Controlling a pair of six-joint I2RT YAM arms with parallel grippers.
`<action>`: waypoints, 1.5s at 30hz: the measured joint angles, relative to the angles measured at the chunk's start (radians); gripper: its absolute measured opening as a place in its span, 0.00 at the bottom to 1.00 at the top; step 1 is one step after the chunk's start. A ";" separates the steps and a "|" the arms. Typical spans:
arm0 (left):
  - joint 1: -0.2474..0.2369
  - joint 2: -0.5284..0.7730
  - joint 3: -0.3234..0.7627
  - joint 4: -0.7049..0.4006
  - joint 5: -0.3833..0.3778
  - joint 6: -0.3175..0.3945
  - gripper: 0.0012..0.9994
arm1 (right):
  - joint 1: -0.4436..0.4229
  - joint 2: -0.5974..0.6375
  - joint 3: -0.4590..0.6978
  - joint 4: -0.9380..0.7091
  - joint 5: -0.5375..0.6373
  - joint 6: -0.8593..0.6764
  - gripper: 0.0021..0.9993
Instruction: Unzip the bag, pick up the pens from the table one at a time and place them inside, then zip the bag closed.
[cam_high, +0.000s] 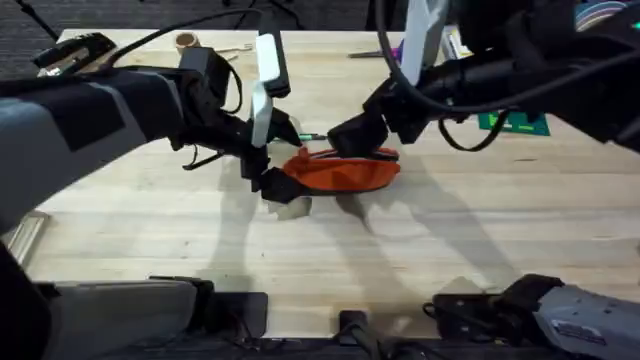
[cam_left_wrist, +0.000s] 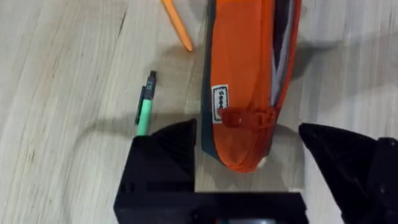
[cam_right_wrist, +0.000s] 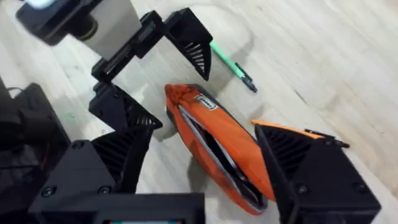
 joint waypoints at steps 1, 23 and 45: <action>0.000 0.000 0.000 0.003 0.000 0.000 0.99 | 0.000 -0.007 0.000 -0.004 0.003 -0.008 1.00; 0.065 -0.241 0.100 -0.257 0.001 0.000 0.99 | 0.000 -0.020 0.116 -0.234 0.022 -0.318 1.00; 0.067 -0.310 0.100 -0.268 0.001 0.000 0.99 | 0.000 -0.020 0.116 -0.234 0.028 -0.707 1.00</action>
